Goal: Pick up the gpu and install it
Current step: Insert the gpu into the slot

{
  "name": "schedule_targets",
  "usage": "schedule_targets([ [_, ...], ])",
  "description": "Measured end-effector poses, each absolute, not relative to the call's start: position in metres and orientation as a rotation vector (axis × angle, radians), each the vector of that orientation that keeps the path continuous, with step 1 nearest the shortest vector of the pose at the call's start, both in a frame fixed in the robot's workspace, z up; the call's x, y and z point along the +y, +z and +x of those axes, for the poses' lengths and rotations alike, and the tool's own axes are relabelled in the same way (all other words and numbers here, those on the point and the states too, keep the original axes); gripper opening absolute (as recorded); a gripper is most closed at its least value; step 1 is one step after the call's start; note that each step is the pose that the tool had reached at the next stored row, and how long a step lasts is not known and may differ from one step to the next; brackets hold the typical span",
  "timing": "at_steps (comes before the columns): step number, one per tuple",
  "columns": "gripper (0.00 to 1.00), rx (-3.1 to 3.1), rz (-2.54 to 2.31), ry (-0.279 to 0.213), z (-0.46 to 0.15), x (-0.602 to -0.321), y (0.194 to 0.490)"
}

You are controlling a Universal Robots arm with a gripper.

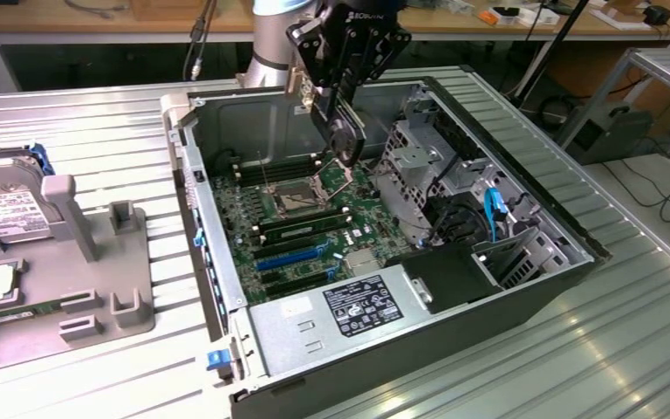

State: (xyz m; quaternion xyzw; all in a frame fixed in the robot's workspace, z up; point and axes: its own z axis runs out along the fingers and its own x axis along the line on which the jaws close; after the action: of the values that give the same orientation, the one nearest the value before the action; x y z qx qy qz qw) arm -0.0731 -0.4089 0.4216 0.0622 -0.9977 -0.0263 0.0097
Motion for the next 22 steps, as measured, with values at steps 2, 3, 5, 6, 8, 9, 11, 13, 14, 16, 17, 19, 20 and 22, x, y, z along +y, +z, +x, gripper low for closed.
schedule_targets([
  [2, 0.27, -3.113, 0.219, -0.082, -0.0731, -0.4089, 0.4216],
  [3, 0.27, -3.112, 0.229, -0.082, -0.0731, -0.4089, 0.4216],
  [5, 0.27, -3.109, 0.262, -0.082, -0.0731, -0.4089, 0.4216],
  [6, 0.27, -3.107, 0.277, -0.081, -0.0731, -0.4089, 0.4216],
  [8, 0.27, -3.104, 0.308, -0.081, -0.0731, -0.4089, 0.4216],
  [9, 0.27, -3.103, 0.318, -0.081, -0.0731, -0.4089, 0.4216],
  [11, 0.27, -3.099, 0.347, -0.081, -0.0731, -0.4089, 0.4216],
  [13, 0.27, -3.094, 0.386, -0.08, -0.0731, -0.4089, 0.4216],
  [14, 0.27, -3.092, 0.397, -0.08, -0.0731, -0.4089, 0.4216],
  [16, 0.27, -3.089, 0.421, -0.08, -0.0731, -0.4089, 0.4216],
  [17, 0.27, -3.087, 0.434, -0.079, -0.0731, -0.4089, 0.4216],
  [19, 0.27, -3.083, 0.456, -0.079, -0.0731, -0.4089, 0.4216],
  [20, 0.27, -3.082, 0.466, -0.079, -0.0731, -0.4089, 0.4216],
  [22, 0.27, -3.071, 0.524, -0.078, -0.0731, -0.4089, 0.4216],
])
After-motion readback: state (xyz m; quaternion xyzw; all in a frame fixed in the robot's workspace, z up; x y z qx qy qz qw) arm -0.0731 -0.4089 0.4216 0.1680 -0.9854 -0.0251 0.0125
